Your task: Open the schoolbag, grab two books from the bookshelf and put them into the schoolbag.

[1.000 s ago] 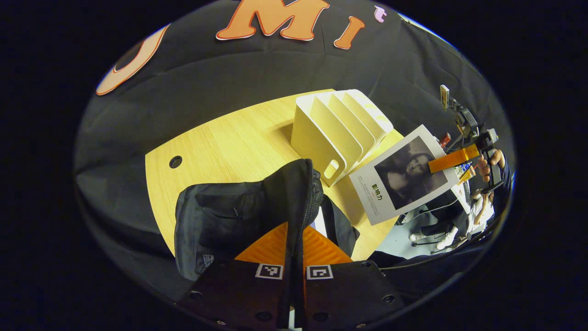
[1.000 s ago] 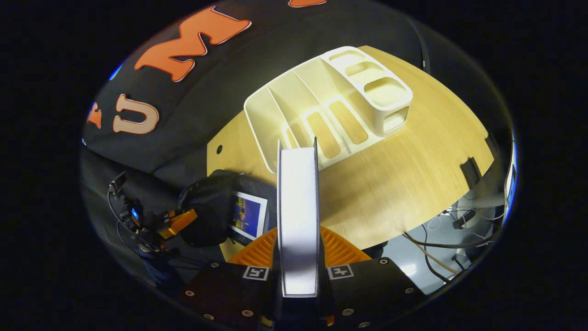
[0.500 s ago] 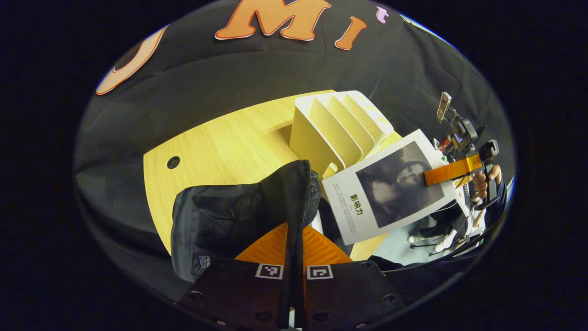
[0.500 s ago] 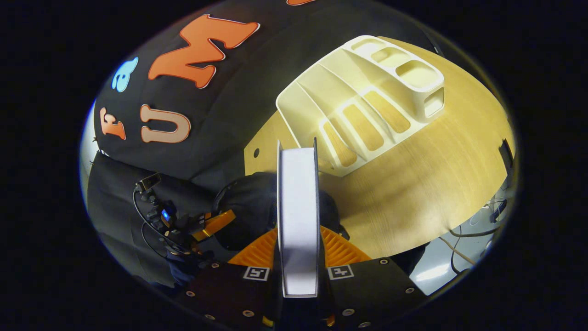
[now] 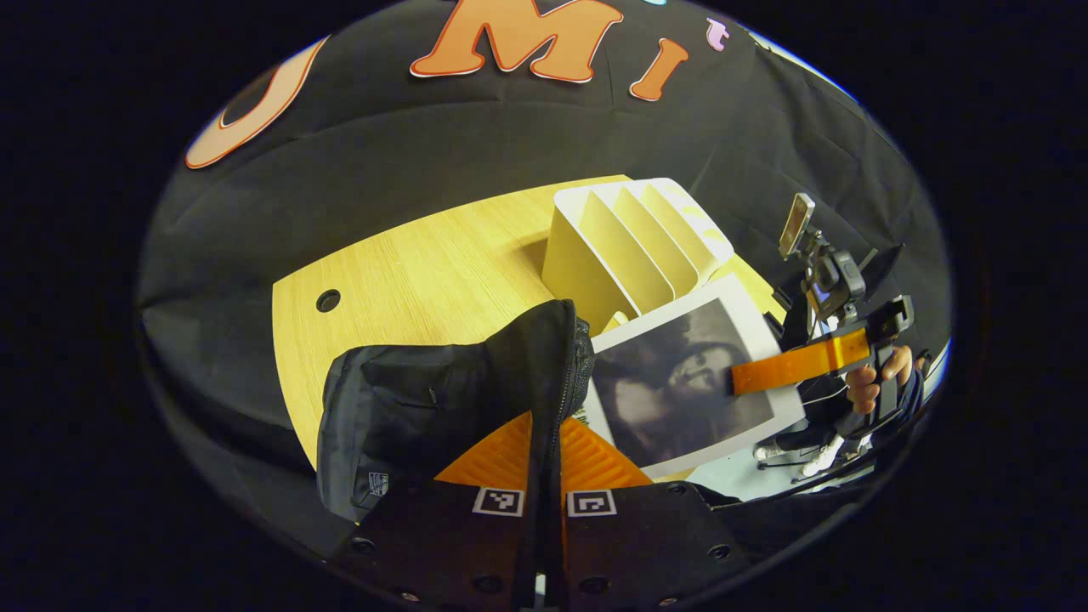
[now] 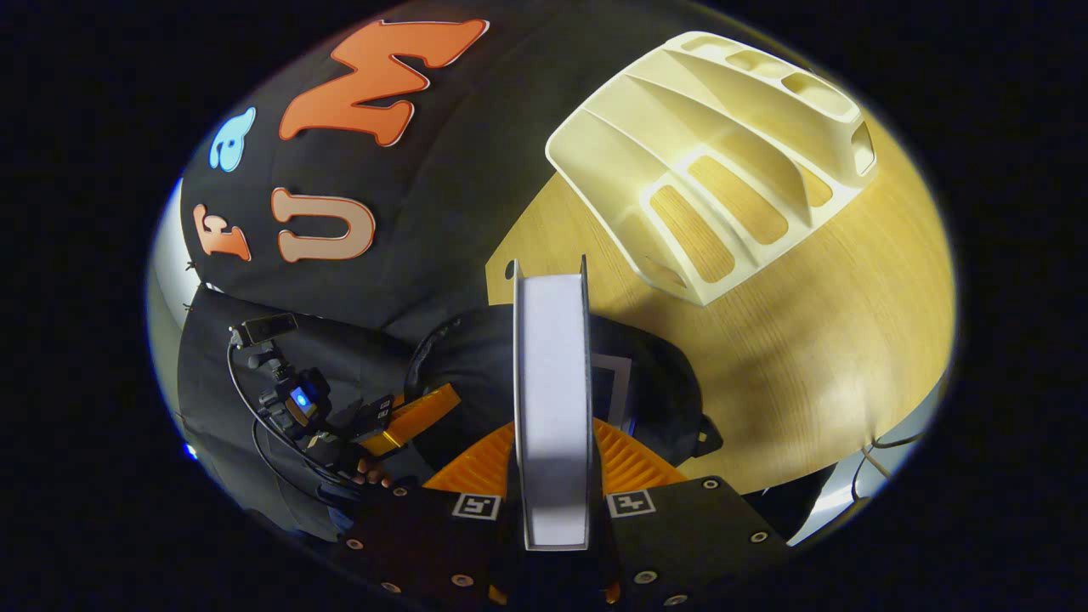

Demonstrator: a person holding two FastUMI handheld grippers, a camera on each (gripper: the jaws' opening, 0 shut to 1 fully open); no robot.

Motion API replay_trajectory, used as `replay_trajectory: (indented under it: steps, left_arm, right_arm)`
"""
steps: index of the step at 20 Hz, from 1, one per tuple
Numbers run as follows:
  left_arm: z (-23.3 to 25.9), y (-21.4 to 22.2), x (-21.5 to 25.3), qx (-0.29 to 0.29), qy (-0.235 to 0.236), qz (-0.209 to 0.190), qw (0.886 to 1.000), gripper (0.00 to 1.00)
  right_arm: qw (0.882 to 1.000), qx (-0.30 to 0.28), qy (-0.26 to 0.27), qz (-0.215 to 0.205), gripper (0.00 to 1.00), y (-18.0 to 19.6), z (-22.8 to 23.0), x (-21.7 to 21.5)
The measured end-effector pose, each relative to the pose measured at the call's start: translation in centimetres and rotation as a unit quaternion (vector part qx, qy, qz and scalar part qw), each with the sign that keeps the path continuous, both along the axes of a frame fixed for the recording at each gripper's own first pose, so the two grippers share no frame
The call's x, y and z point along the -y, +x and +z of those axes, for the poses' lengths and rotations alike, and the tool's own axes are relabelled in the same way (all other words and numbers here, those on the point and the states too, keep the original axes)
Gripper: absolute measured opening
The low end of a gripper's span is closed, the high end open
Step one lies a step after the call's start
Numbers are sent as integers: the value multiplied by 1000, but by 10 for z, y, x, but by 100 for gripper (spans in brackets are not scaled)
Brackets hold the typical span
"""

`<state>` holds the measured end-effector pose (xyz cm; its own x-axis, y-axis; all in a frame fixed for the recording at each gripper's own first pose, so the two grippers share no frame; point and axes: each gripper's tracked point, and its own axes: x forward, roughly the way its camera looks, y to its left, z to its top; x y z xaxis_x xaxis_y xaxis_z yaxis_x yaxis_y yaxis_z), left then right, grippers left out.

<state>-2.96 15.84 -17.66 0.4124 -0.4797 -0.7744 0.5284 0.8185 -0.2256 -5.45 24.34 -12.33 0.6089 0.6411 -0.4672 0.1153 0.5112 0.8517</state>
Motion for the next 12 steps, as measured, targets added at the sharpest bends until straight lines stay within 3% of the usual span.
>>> replay_trajectory:
  steps: [8, 12]
  left_arm:
    - [3, 2, -1, 1, -18, 16, 1000, 5]
    - [5, 2, 0, 5, -19, 14, 1000, 5]
  right_arm:
    - [999, -13, 29, -40, 30, 25, -35, -38]
    - [998, -4, 43, -36, 31, 31, -42, -62]
